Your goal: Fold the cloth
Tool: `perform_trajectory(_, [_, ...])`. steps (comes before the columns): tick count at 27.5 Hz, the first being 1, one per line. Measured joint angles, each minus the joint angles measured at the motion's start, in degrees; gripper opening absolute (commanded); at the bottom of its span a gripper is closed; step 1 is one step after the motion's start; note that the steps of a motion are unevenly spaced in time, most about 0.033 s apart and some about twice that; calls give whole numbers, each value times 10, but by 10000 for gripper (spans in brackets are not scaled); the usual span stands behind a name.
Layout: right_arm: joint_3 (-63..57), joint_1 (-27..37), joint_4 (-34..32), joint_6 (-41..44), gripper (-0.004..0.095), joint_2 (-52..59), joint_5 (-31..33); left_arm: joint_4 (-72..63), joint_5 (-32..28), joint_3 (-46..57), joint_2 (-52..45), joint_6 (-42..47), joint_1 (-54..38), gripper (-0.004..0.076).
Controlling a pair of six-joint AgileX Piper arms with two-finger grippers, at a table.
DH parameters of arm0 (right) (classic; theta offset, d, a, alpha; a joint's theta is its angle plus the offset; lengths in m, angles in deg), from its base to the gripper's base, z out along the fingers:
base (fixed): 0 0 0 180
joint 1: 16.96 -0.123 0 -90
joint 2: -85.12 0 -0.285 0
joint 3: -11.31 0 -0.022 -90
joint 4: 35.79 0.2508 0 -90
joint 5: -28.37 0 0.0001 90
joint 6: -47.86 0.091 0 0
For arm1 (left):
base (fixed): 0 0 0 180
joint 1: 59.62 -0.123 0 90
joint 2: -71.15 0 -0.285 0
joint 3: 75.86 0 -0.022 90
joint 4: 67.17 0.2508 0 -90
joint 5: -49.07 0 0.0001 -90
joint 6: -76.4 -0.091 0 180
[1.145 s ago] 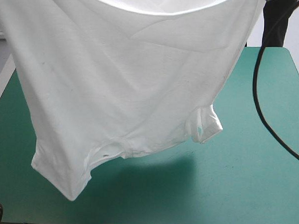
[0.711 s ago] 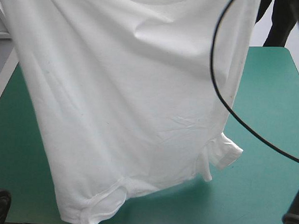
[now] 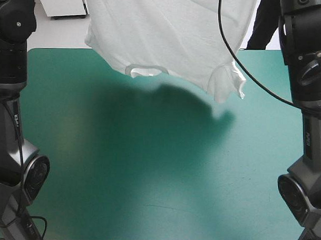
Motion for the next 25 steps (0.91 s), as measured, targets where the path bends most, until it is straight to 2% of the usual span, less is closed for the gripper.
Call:
perform_trajectory(2, [0,21,80,-28,-13,-32,80,3,65,-4,25,-4,-5,-9])
perform_trajectory(6, [0,54,183,-60,-13,-83,192,41,179,-4,80,17,-6,-9])
perform_trajectory(11, [-4,85,269,-104,-13,-147,326,119,301,3,161,131,-6,-9])
perform_trajectory(14, [-4,105,333,-128,-13,-189,409,158,410,3,213,196,-6,-9])
perform_trajectory(18, [-15,116,363,-139,-13,-218,435,183,496,3,249,234,-6,-9])
perform_trajectory(25, [-123,118,396,-142,-13,-210,434,213,576,5,261,255,-16,-9])
